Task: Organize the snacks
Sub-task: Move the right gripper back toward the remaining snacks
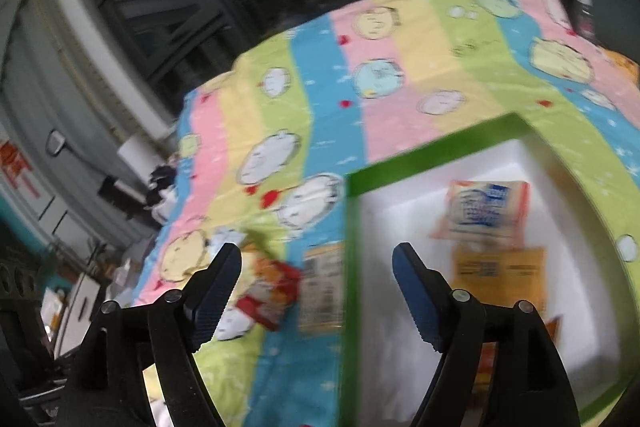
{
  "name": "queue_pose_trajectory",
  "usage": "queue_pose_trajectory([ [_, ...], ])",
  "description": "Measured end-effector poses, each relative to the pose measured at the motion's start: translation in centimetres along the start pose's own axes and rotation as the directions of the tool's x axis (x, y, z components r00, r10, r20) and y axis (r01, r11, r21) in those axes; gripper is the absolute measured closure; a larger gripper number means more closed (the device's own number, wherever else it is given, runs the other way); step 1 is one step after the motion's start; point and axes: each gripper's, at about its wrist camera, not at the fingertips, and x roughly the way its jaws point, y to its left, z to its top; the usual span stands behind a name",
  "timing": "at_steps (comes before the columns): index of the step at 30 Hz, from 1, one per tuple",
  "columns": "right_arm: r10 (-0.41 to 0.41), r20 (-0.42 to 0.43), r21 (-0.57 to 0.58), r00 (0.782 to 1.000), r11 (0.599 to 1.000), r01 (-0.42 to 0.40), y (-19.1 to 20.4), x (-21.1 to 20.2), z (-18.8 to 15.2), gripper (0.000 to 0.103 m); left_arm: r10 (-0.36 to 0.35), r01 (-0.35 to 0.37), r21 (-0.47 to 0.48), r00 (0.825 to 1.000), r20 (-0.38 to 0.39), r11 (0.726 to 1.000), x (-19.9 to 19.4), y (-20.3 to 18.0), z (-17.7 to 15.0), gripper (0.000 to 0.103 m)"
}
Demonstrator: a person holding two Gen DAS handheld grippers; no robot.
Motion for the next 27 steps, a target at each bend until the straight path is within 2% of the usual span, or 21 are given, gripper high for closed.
queue_pose_trajectory([
  [4,0.097,-0.026,0.009,0.995,0.995,-0.097,2.0,1.4,-1.1,0.020,0.088,-0.088,-0.018,0.995,0.038,0.996,-1.8,2.4,-1.5,0.020],
  [9,0.086,-0.035,-0.055,0.996,0.995,-0.088,5.1,2.8,-3.1,0.020,0.129,-0.121,-0.109,0.990,0.064,0.987,-3.4,4.7,-3.5,0.020],
  [15,0.058,-0.029,-0.154,0.998,0.986,-0.061,8.5,4.1,-5.7,0.020,0.202,-0.180,-0.156,0.970,0.135,0.971,-6.8,6.0,-5.6,0.020],
  [18,0.038,-0.004,-0.187,0.999,0.982,-0.038,9.4,4.9,-7.2,0.020,0.194,-0.157,-0.208,0.966,0.172,0.965,-9.0,6.9,-6.6,0.020],
  [20,0.011,-0.002,-0.202,1.000,0.979,-0.011,9.7,5.5,-8.1,0.020,0.207,-0.164,-0.213,0.959,0.196,0.963,-10.6,6.9,-7.1,0.021],
  [22,0.034,-0.025,-0.204,0.999,0.978,-0.038,9.8,6.2,-8.9,0.020,0.237,-0.193,-0.203,0.947,0.219,0.960,-12.6,6.8,-7.7,0.021],
  [25,0.071,0.004,-0.220,0.997,0.973,-0.069,9.6,6.9,-10.4,0.020,0.269,-0.223,-0.195,0.928,0.257,0.955,-15.4,6.7,-8.5,0.021],
  [27,0.081,-0.029,-0.190,0.996,0.978,-0.085,9.3,7.9,-11.0,0.020,0.289,-0.238,-0.203,0.916,0.279,0.950,-17.0,6.8,-8.9,0.021],
])
